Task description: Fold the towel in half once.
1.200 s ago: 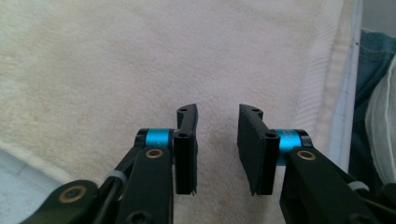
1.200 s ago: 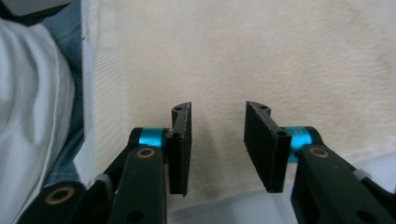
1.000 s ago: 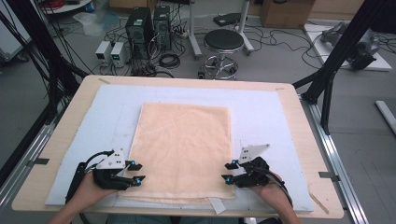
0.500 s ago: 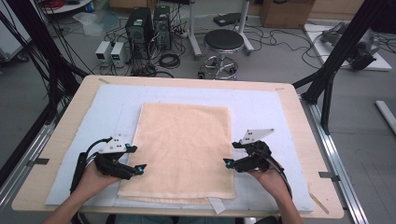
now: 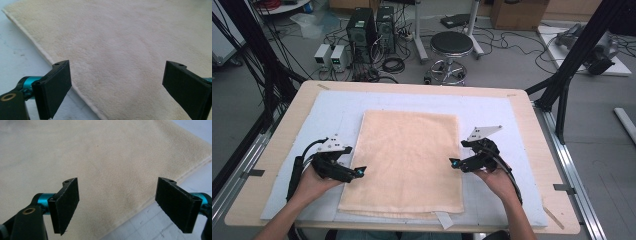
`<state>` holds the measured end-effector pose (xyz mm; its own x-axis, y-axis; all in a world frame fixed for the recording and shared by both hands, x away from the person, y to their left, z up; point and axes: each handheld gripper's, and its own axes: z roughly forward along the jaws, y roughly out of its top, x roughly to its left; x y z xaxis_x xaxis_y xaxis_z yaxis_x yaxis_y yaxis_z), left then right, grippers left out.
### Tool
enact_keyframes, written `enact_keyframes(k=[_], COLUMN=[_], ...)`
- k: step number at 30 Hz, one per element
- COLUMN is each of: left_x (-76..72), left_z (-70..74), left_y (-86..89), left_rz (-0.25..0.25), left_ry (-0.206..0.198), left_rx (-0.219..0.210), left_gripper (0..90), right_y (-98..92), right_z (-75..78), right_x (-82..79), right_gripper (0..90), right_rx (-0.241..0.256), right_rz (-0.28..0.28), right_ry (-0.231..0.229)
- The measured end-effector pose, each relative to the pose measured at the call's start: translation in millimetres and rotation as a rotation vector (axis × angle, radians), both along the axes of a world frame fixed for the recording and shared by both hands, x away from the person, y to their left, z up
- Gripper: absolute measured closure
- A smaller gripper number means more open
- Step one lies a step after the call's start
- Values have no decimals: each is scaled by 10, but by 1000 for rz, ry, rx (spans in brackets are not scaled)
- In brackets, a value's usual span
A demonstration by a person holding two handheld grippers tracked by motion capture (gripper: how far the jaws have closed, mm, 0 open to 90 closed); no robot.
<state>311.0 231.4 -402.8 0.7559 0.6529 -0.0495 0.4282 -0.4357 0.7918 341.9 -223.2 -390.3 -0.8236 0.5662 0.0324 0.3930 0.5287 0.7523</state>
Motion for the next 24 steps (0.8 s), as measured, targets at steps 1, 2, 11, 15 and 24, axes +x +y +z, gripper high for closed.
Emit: enact_keyframes(k=[1,2,11,15,24], left_x=[16,27,106,150,335], left_z=[21,41,177,201,272], left_y=[8,14,29,25,-18], left_rz=[3,6,25,22,18], left_ry=[1,-4,-24,-25,-8], left_rx=[-1,1,-9,-6,15], left_gripper=[86,84,83,83,84], right_y=[11,23,121,182,203], right_z=[13,31,182,179,169], right_x=[16,30,180,194,344], right_gripper=[177,175,168,168,170], right_rx=[1,2,28,9,-16], right_rz=[1,1,9,23,26], right_ry=[6,4,-14,-23,-4])
